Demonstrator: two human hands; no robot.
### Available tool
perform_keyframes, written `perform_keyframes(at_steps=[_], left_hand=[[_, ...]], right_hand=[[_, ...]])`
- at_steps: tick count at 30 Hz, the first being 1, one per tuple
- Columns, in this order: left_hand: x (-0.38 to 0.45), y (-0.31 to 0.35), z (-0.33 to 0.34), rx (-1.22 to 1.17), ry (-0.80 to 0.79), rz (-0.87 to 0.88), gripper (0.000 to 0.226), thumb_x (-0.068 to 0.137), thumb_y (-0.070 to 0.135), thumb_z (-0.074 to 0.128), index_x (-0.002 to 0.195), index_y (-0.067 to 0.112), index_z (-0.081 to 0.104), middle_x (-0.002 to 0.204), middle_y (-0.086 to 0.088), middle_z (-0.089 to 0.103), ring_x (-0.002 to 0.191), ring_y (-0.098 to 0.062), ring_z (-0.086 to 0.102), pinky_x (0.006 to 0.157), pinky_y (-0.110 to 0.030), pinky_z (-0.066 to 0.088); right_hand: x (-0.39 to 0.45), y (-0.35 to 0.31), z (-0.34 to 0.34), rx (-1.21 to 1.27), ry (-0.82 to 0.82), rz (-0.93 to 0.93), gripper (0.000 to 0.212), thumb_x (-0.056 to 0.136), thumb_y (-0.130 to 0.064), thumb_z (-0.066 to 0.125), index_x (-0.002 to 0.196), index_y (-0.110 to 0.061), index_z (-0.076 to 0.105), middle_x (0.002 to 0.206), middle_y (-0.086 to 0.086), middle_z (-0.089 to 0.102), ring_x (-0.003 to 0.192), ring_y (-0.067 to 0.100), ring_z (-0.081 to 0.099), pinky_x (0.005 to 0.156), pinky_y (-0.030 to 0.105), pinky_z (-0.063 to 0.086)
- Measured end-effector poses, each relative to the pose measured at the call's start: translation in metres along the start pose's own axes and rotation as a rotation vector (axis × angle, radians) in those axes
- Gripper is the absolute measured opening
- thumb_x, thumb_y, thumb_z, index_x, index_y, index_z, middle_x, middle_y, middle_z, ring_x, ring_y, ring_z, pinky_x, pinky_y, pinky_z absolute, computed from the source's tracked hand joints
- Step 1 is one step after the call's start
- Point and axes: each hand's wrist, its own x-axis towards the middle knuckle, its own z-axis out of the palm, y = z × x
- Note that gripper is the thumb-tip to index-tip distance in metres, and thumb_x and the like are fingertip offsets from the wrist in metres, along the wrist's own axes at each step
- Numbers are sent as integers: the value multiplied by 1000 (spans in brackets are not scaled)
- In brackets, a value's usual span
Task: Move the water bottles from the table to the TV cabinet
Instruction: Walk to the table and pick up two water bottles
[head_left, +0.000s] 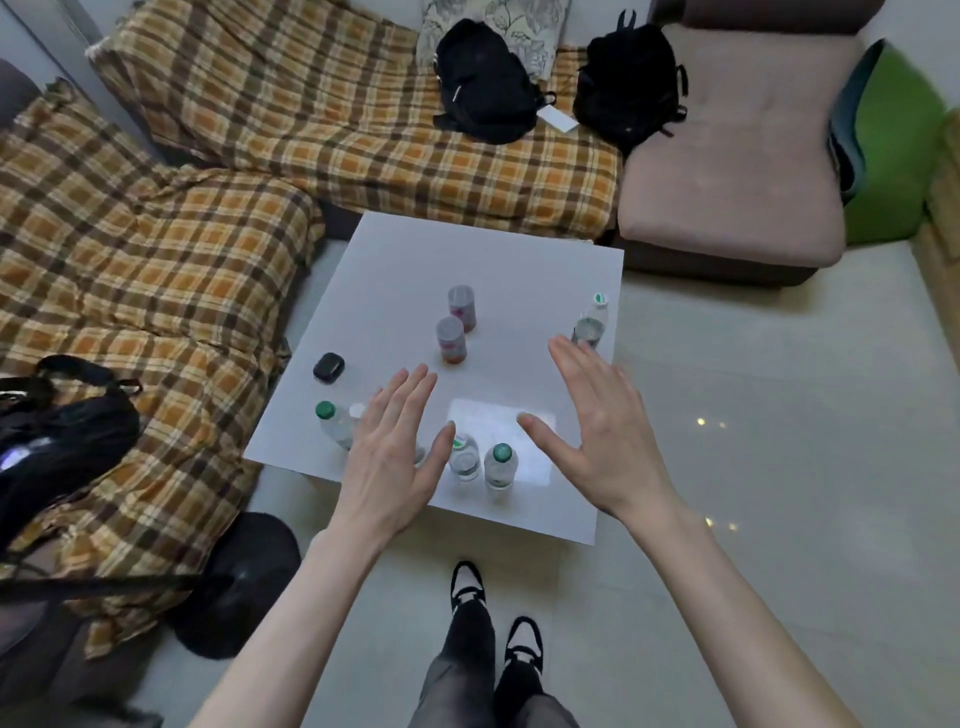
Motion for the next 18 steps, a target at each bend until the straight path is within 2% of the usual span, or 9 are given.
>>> perform_keyframes(at_steps=[5,8,12,15,18], left_hand=[[15,-36,45,-49,-94,-7,58,104,40,53,157,21,40,165,6,39,155,-16,32,124,-31,30],[25,-55,70,-18,-149,6,56,101,29,63,152,14,48,158,-2,48,145,-23,47,118,-35,39],[37,-76,105,69,-277,1,57,100,31,65,151,11,49,151,-7,53,137,-29,52,114,-38,42],[42,-89,126,108,-365,-9,57,98,30,67,149,11,50,148,-8,54,131,-32,55,108,-40,46],[48,-99,143,136,-439,-28,52,99,31,65,146,13,52,144,-5,54,125,-30,56,99,-38,48]], right_hand=[[15,13,57,-10,-104,38,77,95,-57,59,157,-21,33,165,-7,31,157,15,19,127,40,13],[20,20,93,-29,-148,43,68,93,-52,65,150,-20,45,159,-4,41,154,19,28,125,41,16],[21,35,136,-81,-237,87,60,91,-45,69,143,-19,54,151,-2,50,145,22,42,120,39,27],[21,46,163,-136,-367,148,59,93,-45,64,146,-24,48,151,-5,46,133,21,49,108,34,35],[22,54,185,-180,-493,208,58,95,-45,60,147,-28,40,144,-6,42,115,23,56,88,35,48]])
